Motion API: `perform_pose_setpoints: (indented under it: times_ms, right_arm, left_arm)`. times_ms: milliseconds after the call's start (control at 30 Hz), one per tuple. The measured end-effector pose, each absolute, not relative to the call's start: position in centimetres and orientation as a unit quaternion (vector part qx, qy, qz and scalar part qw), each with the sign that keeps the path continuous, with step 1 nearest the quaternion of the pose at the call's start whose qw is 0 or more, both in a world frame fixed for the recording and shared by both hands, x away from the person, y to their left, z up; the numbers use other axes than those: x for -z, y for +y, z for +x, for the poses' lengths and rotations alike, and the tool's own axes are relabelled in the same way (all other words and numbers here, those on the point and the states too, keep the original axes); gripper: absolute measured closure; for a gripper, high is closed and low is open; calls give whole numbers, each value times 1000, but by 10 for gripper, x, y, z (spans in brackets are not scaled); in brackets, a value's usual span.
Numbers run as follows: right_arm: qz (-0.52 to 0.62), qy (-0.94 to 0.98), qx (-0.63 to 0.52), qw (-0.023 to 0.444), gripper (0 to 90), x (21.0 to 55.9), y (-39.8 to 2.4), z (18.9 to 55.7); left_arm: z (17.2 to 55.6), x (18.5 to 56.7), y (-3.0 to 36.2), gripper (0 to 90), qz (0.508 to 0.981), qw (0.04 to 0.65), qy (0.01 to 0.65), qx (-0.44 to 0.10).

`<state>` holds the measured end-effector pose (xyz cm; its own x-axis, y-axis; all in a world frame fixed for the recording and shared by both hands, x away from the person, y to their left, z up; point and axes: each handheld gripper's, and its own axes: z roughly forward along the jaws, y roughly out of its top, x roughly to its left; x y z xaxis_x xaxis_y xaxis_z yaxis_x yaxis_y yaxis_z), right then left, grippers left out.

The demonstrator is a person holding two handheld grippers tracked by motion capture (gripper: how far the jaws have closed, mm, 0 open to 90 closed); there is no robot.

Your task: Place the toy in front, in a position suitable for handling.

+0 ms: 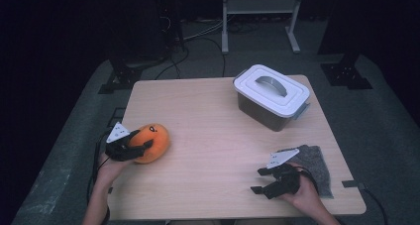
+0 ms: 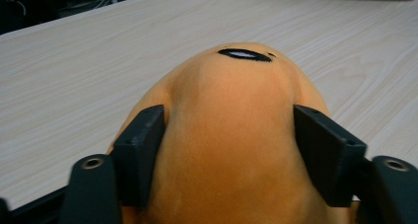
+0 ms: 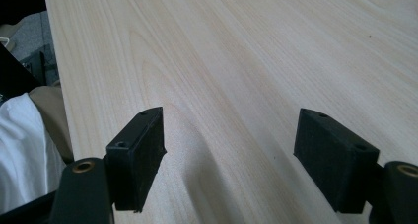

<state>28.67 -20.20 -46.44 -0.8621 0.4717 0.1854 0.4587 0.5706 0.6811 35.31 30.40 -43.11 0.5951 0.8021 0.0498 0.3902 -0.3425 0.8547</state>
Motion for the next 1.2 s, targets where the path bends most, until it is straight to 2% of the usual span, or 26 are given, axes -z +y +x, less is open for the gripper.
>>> perform_pose_setpoints:
  times_ms: [400,767,1033,1200]
  right_arm:
    - [263,884,-386,10,263,464,-203,287]
    - [264,883,-388,9,263,463,-204,288]
    - [264,883,-387,10,263,464,-204,288]
    - [264,883,-389,10,263,463,-204,288]
  left_arm:
    - [353,420,300,501,794,413,376,-241]
    - [347,403,306,517,772,453,379,-233]
    - [340,378,293,516,772,482,345,-229]
    - [336,359,272,516,782,496,307,-220]
